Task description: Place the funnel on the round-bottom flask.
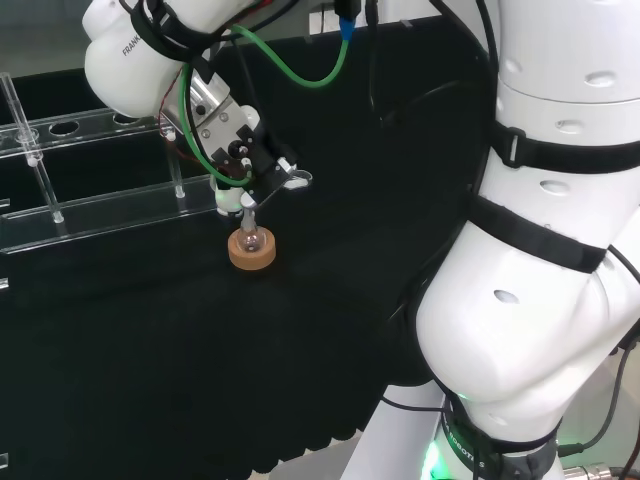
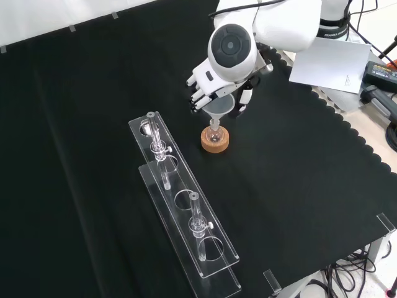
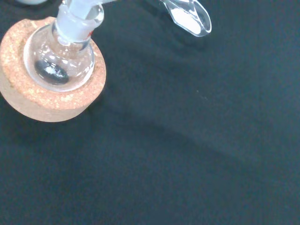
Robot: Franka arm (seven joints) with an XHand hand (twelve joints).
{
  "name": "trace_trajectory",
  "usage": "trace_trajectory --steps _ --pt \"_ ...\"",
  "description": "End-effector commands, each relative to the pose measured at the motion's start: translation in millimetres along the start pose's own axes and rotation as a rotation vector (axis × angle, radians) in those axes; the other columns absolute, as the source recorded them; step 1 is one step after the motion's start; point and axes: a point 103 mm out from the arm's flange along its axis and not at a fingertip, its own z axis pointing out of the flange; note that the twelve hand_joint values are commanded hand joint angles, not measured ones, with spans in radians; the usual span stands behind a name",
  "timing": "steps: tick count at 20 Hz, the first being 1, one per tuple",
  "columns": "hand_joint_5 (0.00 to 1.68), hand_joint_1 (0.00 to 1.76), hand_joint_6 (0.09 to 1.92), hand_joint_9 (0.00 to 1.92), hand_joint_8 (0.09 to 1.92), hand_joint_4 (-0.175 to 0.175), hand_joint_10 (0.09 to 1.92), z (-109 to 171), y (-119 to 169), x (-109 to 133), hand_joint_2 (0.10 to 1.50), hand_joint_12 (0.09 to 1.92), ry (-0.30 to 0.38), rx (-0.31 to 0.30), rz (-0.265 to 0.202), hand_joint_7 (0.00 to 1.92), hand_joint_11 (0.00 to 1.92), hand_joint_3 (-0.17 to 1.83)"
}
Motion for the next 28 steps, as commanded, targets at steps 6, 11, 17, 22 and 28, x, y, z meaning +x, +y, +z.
trace_trajectory --steps 6,11,17,22,28 --pt "0.61 0.78 0.64 1.06 0.71 0.005 0.49 3.7 0.7 -4.2 0.74 1.23 0.002 0.007 0.002 0.65 0.72 0.54" --pt "0.59 0.78 0.64 1.04 0.71 -0.001 0.49 4.6 1.1 -0.2 0.74 1.23 -0.002 0.017 -0.002 0.62 0.72 0.54" --pt "0.47 0.74 0.55 0.95 0.74 -0.019 0.52 9.8 3.0 -4.4 0.72 1.25 0.014 0.017 -0.012 0.55 0.69 0.54" --pt "0.43 0.73 0.52 0.92 0.74 -0.024 0.53 7.5 0.8 3.7 0.71 1.25 -0.008 0.02 -0.014 0.53 0.67 0.54" --pt "0.43 0.72 0.47 0.89 0.75 -0.026 0.54 10.2 1.4 0.3 0.71 1.26 -0.009 0.02 -0.023 0.51 0.66 0.54"
